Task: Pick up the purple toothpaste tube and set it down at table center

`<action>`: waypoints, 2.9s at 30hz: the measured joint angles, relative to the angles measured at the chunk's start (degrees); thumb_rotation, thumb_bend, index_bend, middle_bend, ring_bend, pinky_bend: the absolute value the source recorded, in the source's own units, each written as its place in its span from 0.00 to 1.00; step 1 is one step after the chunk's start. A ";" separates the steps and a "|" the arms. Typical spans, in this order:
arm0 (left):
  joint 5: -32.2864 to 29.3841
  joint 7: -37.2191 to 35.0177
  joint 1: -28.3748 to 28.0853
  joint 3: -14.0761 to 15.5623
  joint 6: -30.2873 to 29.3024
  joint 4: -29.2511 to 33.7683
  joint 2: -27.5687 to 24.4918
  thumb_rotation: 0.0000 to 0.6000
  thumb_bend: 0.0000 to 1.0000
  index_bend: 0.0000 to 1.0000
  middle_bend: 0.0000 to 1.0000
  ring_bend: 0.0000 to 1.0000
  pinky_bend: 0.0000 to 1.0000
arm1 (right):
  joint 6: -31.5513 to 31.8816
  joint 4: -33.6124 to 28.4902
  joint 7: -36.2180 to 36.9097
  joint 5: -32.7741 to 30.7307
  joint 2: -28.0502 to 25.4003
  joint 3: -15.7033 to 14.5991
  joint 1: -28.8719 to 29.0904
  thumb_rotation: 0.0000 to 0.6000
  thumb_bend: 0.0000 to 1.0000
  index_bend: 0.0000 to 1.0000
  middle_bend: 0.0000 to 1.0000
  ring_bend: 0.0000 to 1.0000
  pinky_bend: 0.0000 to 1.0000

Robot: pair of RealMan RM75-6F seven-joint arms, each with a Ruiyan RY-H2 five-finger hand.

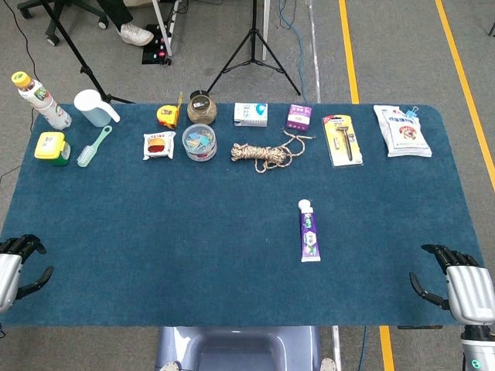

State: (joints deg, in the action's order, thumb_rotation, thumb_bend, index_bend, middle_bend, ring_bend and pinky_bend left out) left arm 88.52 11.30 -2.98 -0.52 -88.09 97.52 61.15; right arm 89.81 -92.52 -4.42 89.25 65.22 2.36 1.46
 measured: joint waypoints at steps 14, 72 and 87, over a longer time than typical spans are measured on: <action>0.27 -0.87 0.38 -0.22 -0.83 -0.34 -0.71 0.88 0.27 0.45 0.36 0.33 0.39 | 0.48 0.14 0.73 0.45 0.29 -0.22 -0.47 0.41 0.43 0.28 0.36 0.40 0.39; -5.10 5.53 -5.91 -5.27 5.56 4.91 -3.04 0.90 0.27 0.45 0.35 0.32 0.39 | -27.00 2.33 -12.86 -13.02 11.18 12.82 26.66 0.74 0.26 0.00 0.11 0.21 0.39; -7.13 6.68 -7.16 -5.95 6.89 6.38 -4.25 0.90 0.27 0.45 0.35 0.32 0.39 | -32.93 7.21 -18.04 -12.05 14.57 11.05 34.19 0.83 0.26 0.00 0.11 0.21 0.39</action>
State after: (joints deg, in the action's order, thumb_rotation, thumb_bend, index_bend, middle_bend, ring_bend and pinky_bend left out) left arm 81.39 17.98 -10.14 -6.47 -81.21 103.90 56.89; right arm 56.88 -85.30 -22.47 77.20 79.79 13.41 35.65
